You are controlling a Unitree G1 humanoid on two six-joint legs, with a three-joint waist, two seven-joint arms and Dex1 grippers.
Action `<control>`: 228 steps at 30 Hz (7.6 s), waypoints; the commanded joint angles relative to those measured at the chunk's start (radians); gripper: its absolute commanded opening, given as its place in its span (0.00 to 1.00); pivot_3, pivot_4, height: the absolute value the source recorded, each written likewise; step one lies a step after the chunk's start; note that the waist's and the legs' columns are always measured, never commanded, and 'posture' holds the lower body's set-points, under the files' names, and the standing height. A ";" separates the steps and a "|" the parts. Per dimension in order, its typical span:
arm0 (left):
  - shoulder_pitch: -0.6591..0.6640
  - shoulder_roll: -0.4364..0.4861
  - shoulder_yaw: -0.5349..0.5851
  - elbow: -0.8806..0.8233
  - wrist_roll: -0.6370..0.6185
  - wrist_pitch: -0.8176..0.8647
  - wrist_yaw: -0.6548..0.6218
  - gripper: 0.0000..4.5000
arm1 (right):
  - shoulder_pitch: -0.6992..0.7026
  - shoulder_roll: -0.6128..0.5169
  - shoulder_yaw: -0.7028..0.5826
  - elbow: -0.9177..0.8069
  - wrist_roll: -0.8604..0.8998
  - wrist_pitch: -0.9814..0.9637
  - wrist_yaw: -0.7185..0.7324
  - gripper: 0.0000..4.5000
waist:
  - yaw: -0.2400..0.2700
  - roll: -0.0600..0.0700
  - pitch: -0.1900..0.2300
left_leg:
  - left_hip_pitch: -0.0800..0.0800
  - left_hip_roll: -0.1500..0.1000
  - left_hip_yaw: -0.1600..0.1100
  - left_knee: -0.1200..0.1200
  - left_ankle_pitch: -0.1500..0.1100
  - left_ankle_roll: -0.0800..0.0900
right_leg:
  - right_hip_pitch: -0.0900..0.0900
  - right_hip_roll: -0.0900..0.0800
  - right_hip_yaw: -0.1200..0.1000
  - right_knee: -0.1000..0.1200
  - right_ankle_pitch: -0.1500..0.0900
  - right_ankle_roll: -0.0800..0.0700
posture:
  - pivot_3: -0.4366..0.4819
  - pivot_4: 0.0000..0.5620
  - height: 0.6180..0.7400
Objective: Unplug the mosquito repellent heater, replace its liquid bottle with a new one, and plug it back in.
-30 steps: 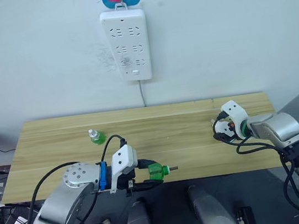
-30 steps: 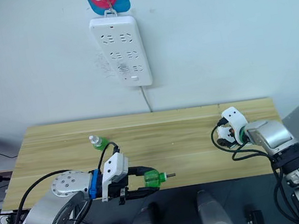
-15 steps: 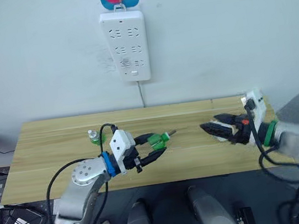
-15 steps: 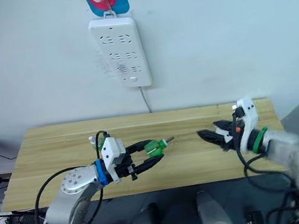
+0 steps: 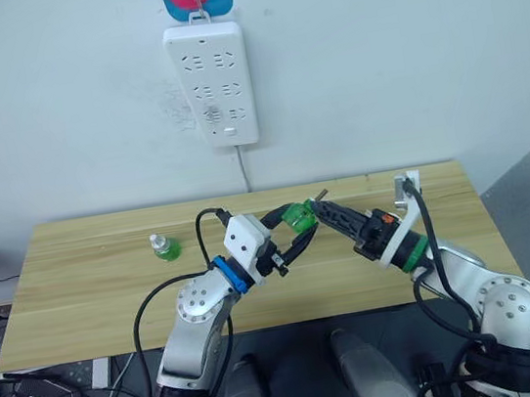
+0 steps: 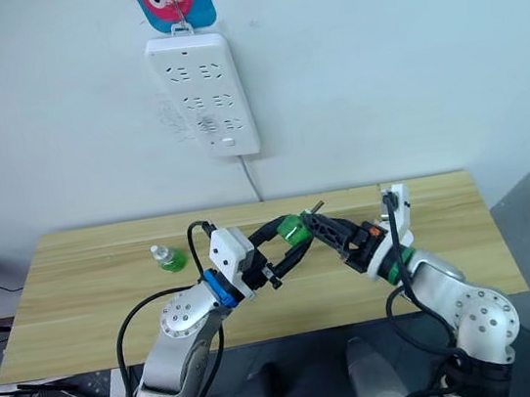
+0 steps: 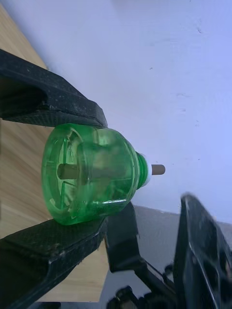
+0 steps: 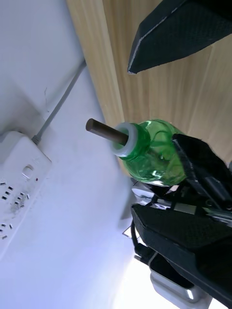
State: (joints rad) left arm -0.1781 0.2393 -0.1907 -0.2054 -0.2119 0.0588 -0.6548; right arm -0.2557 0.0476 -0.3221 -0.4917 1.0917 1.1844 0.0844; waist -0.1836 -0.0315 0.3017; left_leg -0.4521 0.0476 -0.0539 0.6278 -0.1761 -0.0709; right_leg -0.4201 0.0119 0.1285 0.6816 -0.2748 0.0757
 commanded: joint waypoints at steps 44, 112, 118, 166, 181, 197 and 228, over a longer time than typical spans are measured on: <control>0.339 0.244 0.091 -0.308 -0.009 0.153 0.020 1.00 | -0.373 -0.181 0.502 1.259 -0.978 -1.383 0.130 0.19 | 0.005 0.000 -0.001 | 0.002 0.000 0.002 -0.001 0.000 0.000 | 0.000 -0.002 0.000 0.000 0.003 -0.005 | 0.34 0.47 0.94; -0.200 0.170 0.378 0.985 0.117 -0.427 0.252 0.49 | -0.119 -0.565 0.583 -0.175 -0.659 -0.248 0.568 1.00 | 0.065 0.005 0.099 | 0.001 0.001 0.003 -0.003 0.002 -0.003 | -0.003 -0.001 0.001 -0.002 0.001 -0.001 | 0.22 0.83 0.94; -0.229 0.189 0.361 1.016 0.138 -0.469 0.244 0.49 | -0.067 -0.609 0.578 -0.187 -0.664 -0.314 0.594 1.00 | 0.064 0.005 0.099 | 0.001 0.001 0.004 -0.005 0.002 -0.003 | -0.004 -0.002 0.001 -0.003 0.000 0.000 | 0.22 0.78 0.94; -0.278 0.342 0.093 0.145 -0.162 0.234 -0.465 0.69 | -0.217 -0.331 0.627 0.008 -0.758 -0.488 0.435 0.24 | 0.015 -0.009 -0.032 | 0.000 -0.001 -0.006 -0.016 0.007 -0.012 | -0.005 -0.003 -0.008 0.000 0.003 -0.005 | 0.24 0.29 0.94; -0.279 0.289 0.115 0.143 -0.243 0.313 -0.442 0.98 | -0.218 -0.330 0.609 -0.001 -0.738 -0.478 0.466 0.24 | 0.014 -0.008 -0.053 | 0.002 -0.001 -0.008 -0.011 0.008 -0.012 | -0.001 -0.002 -0.009 0.002 0.004 -0.006 | 0.24 0.29 0.94; -0.262 0.326 0.058 0.089 -0.230 0.273 -0.551 0.50 | -0.311 -0.495 0.664 0.185 -0.700 -0.638 0.872 0.24 | 0.011 -0.008 -0.054 | 0.002 -0.001 -0.008 0.001 0.008 -0.011 | 0.000 0.000 -0.007 0.014 0.003 -0.004 | 0.24 0.32 0.94; -0.223 0.294 0.025 0.090 -0.183 0.185 -0.497 0.50 | -0.100 -0.402 0.595 -0.124 -0.762 -0.560 0.471 0.97 | -0.019 -0.007 -0.057 | 0.005 0.000 -0.008 0.001 0.008 -0.011 | 0.000 0.001 -0.006 0.016 0.002 -0.003 | 0.19 0.31 0.94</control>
State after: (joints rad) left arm -0.3862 0.5419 -0.1559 -0.0867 -0.3914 0.2563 -1.1398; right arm -0.3342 -0.3661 0.2644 -0.6225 0.3608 0.6610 0.5783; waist -0.2023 -0.0389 0.2445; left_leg -0.4471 0.0473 -0.0615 0.6287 -0.1683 -0.0821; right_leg -0.4198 0.0129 0.1228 0.6974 -0.2730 0.0728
